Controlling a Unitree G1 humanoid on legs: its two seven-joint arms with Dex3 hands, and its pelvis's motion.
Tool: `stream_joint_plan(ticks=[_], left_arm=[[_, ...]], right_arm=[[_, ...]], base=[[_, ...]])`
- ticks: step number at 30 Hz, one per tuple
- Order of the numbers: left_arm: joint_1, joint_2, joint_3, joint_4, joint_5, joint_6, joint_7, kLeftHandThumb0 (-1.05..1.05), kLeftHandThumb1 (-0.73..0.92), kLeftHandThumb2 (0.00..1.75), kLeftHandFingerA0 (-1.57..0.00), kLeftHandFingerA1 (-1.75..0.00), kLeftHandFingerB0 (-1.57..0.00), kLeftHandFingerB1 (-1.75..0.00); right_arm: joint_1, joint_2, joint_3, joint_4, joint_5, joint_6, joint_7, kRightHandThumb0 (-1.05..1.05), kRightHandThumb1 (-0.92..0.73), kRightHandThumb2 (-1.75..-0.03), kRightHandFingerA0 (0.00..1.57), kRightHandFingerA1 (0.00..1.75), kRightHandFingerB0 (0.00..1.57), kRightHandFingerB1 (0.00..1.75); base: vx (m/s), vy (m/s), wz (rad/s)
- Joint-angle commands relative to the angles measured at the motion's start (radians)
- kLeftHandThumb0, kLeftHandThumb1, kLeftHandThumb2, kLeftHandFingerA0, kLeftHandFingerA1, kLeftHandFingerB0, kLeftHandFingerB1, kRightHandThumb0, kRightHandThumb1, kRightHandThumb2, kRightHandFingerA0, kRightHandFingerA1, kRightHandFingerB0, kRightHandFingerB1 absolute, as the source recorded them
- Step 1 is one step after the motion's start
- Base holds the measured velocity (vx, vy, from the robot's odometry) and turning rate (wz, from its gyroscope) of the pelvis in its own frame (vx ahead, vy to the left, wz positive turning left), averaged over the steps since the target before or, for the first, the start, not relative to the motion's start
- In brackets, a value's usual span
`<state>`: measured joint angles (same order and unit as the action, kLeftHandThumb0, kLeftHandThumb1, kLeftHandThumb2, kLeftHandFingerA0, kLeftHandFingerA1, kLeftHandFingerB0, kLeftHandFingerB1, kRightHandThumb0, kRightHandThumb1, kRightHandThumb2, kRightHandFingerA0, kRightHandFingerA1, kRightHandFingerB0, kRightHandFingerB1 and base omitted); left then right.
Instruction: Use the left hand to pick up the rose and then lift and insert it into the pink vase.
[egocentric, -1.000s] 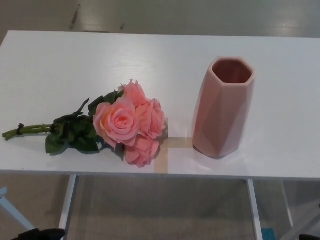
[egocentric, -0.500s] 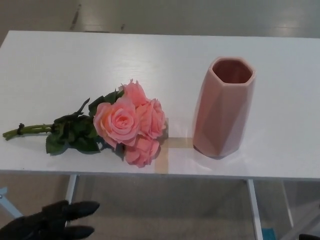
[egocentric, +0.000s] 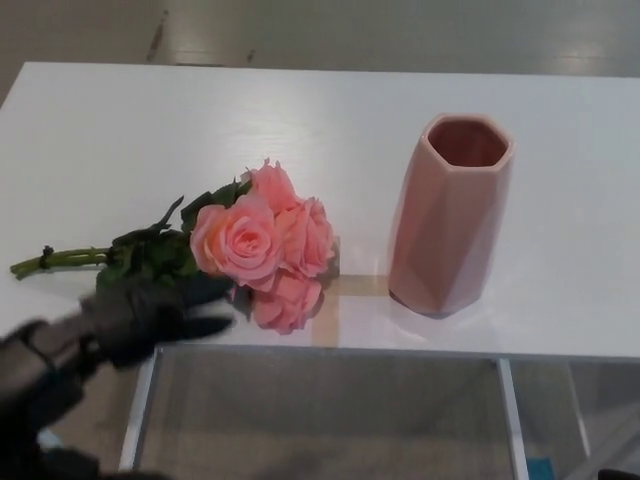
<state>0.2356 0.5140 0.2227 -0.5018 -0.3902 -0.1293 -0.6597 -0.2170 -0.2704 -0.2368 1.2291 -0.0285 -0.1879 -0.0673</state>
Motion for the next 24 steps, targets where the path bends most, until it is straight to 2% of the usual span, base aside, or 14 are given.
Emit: stream_joint_plan(ticks=[1, 4, 5, 7, 12, 17, 24], left_arm=[[-0.272, -0.066, -0.022, 0.123, 0.343, 0.159, 0.362, -0.62, 0.38, 0.69, -0.05, -0.35, -0.07, -0.28], [-0.282, -0.073, -0.022, 0.128, 0.357, 0.164, 0.365, -0.62, 0.38, 0.69, -0.05, -0.35, -0.07, -0.28], [-0.352, -0.053, -0.052, 0.222, 0.439, 0.160, 0.396, -0.60, 0.39, 0.72, 0.00, -0.05, -0.07, -0.18], [-0.407, -0.038, -0.079, 0.295, 0.503, 0.161, 0.423, -0.61, 0.39, 0.71, 0.00, -0.02, -0.05, -0.13], [-0.498, -0.013, -0.153, 0.412, 0.609, 0.206, 0.462, -0.56, 0.37, 0.70, 0.00, -0.01, 0.00, -0.07], [-0.580, 0.021, -0.233, 0.503, 0.703, 0.262, 0.472, -0.54, 0.36, 0.68, 0.00, 0.00, 0.00, -0.06], [-0.654, 0.060, -0.328, 0.613, 0.805, 0.274, 0.491, -0.50, 0.34, 0.66, 0.00, 0.00, 0.00, -0.06]], right_arm=[[-0.002, -0.009, 0.008, 0.009, 0.004, -0.007, -0.003, -0.17, -0.62, -0.58, 0.64, 0.51, 0.52, 0.45], [-0.003, -0.008, 0.009, 0.009, 0.003, -0.006, -0.003, -0.17, -0.62, -0.58, 0.64, 0.51, 0.52, 0.45], [-0.008, -0.008, 0.010, 0.008, 0.003, -0.003, -0.002, -0.17, -0.62, -0.58, 0.64, 0.51, 0.52, 0.45], [-0.010, -0.008, 0.010, 0.006, 0.005, -0.002, 0.001, -0.17, -0.62, -0.58, 0.64, 0.51, 0.52, 0.45], [-0.007, -0.006, 0.010, 0.001, 0.007, -0.009, 0.001, -0.17, -0.62, -0.58, 0.64, 0.51, 0.54, 0.46], [-0.010, -0.006, 0.016, -0.001, 0.004, -0.008, -0.003, -0.17, -0.61, -0.58, 0.64, 0.51, 0.54, 0.46], [-0.007, -0.010, 0.017, -0.001, 0.007, -0.006, 0.005, -0.18, -0.61, -0.57, 0.64, 0.51, 0.54, 0.46]], base=[[0.00, 0.000, 0.00], [0.00, 0.000, 0.00], [0.00, 0.000, 0.00], [0.00, 0.000, 0.00], [0.00, 0.000, 0.00], [0.00, 0.000, 0.00], [0.00, 0.000, 0.00]])
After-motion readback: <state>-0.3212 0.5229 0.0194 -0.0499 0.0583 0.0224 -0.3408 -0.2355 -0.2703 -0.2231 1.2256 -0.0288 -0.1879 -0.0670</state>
